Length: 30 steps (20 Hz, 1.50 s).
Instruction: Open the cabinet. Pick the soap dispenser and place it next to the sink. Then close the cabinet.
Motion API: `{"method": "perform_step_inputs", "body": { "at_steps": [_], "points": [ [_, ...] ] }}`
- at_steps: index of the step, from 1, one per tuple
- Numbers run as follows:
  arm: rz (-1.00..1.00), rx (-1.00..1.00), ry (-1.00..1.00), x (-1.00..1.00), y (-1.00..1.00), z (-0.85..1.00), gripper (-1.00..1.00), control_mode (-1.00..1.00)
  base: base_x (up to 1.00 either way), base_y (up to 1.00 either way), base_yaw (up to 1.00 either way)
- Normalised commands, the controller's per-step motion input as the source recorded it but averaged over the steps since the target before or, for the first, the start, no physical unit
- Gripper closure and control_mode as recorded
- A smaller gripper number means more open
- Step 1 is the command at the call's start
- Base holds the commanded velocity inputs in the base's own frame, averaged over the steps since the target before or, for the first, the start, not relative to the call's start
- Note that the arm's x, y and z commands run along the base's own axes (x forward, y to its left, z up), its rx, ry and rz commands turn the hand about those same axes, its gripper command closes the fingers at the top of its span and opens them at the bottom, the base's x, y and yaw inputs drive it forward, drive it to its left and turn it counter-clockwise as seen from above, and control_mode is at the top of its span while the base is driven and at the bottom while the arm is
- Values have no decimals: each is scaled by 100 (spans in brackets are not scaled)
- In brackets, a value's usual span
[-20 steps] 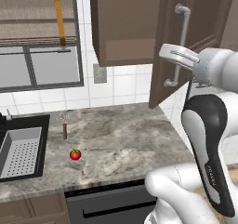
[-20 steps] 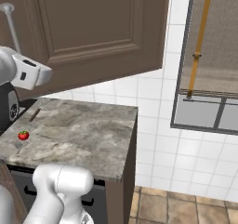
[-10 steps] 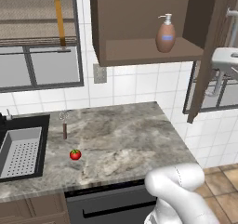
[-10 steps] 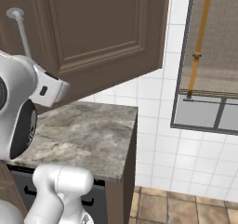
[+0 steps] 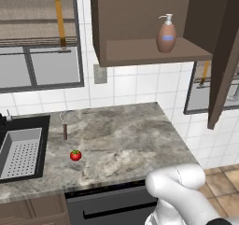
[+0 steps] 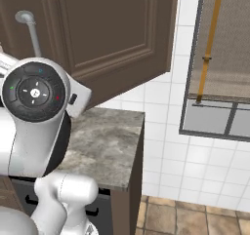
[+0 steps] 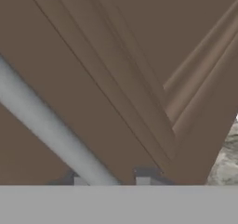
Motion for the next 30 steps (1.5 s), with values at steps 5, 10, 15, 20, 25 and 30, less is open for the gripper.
{"method": "perform_step_inputs", "body": {
  "at_steps": [5, 10, 15, 20, 25, 30],
  "points": [
    [4, 12, 0, -55, -2, -20, -100, -100, 0, 0, 0],
    [2, 11, 1, -57, -10, -24, -100, -100, 0, 0, 0],
    [7, 11, 0, -30, -8, -35, -100, -100, 0, 0, 0],
    [3, 12, 7, -34, 22, -9, -100, -100, 0, 0, 0],
    [0, 8, 21, -9, 57, 0, -100, -100, 0, 0, 0],
    [0, 10, 26, 6, 53, -3, -100, -100, 0, 0, 0]
  ]
}}
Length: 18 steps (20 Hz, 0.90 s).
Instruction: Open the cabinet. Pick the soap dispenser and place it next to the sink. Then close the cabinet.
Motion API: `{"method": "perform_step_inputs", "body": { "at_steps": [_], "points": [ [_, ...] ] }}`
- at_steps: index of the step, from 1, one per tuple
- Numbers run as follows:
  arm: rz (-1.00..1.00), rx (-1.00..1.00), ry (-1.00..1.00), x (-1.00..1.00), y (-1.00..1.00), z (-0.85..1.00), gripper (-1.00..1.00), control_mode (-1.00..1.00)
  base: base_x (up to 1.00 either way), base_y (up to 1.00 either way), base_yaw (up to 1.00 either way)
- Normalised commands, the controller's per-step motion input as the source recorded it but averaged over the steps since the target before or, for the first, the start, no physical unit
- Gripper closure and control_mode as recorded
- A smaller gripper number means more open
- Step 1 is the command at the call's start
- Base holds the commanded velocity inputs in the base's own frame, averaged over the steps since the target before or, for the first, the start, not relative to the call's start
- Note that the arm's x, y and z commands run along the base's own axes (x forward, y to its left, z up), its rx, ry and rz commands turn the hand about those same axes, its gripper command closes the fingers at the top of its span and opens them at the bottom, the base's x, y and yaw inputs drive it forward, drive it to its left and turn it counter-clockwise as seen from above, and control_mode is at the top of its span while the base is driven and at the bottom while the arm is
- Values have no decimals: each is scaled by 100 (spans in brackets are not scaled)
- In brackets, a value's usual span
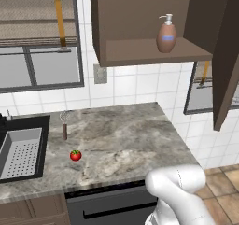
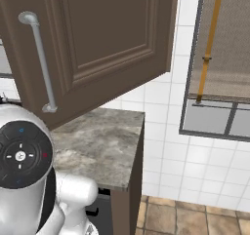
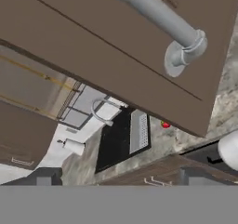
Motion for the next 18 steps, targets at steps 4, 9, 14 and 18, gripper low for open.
{"method": "perform_step_inputs", "body": {
  "at_steps": [4, 9, 14, 18],
  "points": [
    [-3, 10, 26, 21, 52, -9, -100, -100, 0, 0, 0],
    [-14, 2, 14, 43, 50, -20, -100, -100, 0, 0, 0],
    [-38, -10, -6, 67, 38, -25, -100, -100, 0, 0, 0],
    [-46, -7, -8, 58, 28, -21, -100, -100, 0, 0, 0]
  ]
}}
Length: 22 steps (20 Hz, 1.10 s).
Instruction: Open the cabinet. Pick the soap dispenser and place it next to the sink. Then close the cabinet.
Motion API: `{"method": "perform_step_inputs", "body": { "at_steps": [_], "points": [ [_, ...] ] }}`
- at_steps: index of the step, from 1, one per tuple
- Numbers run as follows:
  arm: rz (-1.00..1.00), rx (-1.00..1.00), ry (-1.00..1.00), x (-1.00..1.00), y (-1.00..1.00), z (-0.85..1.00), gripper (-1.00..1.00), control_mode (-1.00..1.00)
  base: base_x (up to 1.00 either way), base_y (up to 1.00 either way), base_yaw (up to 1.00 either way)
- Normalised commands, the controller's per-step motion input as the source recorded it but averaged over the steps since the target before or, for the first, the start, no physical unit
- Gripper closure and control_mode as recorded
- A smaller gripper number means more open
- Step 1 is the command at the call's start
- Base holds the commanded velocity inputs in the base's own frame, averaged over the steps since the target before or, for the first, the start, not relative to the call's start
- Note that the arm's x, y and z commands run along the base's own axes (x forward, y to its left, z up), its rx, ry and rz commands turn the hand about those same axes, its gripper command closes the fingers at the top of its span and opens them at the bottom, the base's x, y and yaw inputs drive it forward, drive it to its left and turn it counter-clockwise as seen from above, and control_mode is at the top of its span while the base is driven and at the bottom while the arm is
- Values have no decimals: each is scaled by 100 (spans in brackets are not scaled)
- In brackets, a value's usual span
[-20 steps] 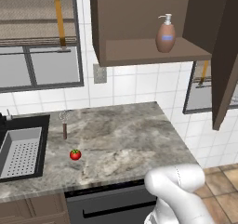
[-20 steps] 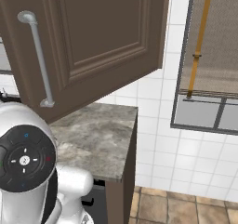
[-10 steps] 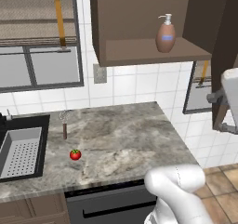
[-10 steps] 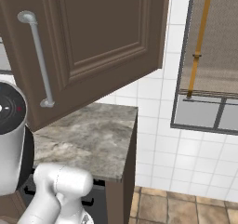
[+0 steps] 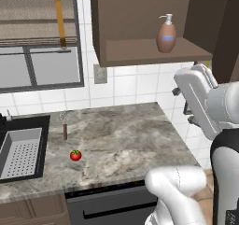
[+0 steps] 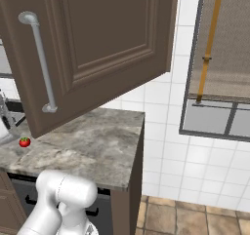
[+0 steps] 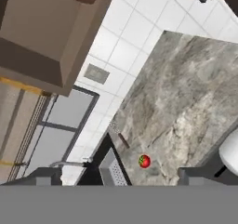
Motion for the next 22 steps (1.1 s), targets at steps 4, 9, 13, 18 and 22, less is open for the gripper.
{"method": "perform_step_inputs", "body": {
  "at_steps": [4, 9, 13, 18, 22],
  "points": [
    [-54, -1, -8, 46, 20, -5, -100, -100, 0, 0, 0],
    [-50, 4, -1, 38, 1, 0, -100, -100, 0, 0, 0],
    [-37, 25, 0, 23, -17, 6, -100, -100, 0, 0, 0],
    [-21, 20, -2, 10, -31, 0, -100, -100, 0, 0, 0],
    [-22, 5, -17, 8, -32, -1, -100, -100, 0, 0, 0]
  ]
}}
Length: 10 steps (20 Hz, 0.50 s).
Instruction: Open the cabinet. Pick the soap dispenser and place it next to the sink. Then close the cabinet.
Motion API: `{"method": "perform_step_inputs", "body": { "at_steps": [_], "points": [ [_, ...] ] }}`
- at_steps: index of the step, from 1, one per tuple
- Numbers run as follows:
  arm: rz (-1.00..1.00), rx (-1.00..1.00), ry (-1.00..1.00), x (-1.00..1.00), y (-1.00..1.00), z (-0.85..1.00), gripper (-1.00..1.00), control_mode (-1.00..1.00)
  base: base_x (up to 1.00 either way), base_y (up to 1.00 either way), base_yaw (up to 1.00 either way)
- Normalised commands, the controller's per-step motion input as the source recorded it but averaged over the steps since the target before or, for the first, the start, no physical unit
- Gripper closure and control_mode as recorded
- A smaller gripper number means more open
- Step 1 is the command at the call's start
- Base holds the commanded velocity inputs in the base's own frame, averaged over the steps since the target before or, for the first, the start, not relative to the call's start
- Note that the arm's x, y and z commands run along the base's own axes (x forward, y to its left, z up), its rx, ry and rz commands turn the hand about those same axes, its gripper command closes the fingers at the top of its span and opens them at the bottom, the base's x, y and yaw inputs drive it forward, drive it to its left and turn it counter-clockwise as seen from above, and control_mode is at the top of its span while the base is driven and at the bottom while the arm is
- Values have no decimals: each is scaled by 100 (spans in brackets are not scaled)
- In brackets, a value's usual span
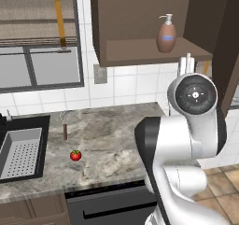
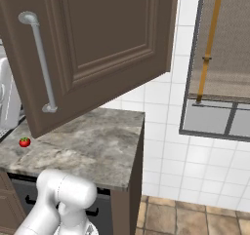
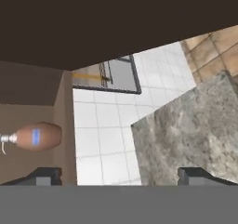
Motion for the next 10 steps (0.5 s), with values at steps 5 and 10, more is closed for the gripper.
{"method": "perform_step_inputs", "body": {
  "at_steps": [5, 10],
  "points": [
    [-35, 0, -20, 16, -11, -4, -100, -100, 0, 0, 0],
    [-41, -1, -8, 8, -13, -5, -100, -100, 0, 0, 0]
  ]
}}
